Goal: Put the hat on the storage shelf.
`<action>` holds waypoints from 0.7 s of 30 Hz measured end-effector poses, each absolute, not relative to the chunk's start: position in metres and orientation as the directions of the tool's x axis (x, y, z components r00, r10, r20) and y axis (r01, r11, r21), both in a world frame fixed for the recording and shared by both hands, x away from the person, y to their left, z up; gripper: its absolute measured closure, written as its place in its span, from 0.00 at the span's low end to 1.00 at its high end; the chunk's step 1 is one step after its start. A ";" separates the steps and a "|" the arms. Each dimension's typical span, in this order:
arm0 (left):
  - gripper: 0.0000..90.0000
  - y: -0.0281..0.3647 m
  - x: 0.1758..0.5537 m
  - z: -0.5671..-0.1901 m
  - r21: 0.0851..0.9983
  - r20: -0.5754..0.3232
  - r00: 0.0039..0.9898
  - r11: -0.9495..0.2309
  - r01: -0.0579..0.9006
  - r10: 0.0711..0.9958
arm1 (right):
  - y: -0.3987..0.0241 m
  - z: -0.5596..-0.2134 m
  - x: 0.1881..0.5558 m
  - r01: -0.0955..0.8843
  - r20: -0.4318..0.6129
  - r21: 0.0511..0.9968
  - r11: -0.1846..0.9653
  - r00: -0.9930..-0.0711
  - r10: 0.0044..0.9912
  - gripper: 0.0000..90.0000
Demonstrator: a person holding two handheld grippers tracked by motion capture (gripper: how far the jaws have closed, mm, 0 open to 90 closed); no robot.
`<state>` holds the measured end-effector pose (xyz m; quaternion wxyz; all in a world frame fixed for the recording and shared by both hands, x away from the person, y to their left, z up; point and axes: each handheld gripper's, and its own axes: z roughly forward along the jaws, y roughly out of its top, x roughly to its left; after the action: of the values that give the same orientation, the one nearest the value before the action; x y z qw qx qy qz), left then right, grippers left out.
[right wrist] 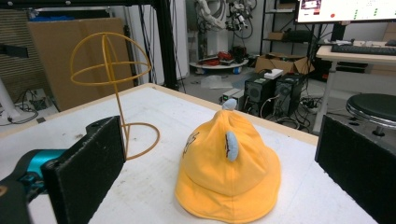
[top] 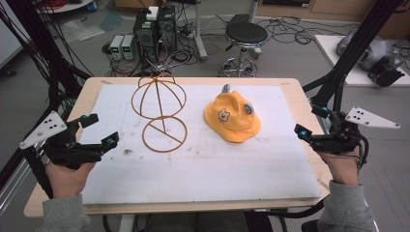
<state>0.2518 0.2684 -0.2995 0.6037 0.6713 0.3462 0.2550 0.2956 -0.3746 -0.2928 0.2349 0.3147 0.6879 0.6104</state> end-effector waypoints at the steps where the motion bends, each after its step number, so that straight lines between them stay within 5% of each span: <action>1: 0.07 0.269 0.252 -0.299 0.987 -0.075 0.630 -0.032 0.157 0.773 | -0.375 -0.293 0.295 0.149 0.064 0.987 0.055 -0.690 0.721 0.01; 21: 0.07 0.269 0.251 -0.297 0.987 -0.084 0.635 -0.025 0.161 0.768 | -0.379 -0.293 0.296 0.157 0.067 0.986 0.058 -0.688 0.723 0.01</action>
<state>0.2510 0.2693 -0.2975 0.6062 0.6707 0.3462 0.2505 0.2962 -0.3785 -0.2934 0.2328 0.3194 0.6892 0.6073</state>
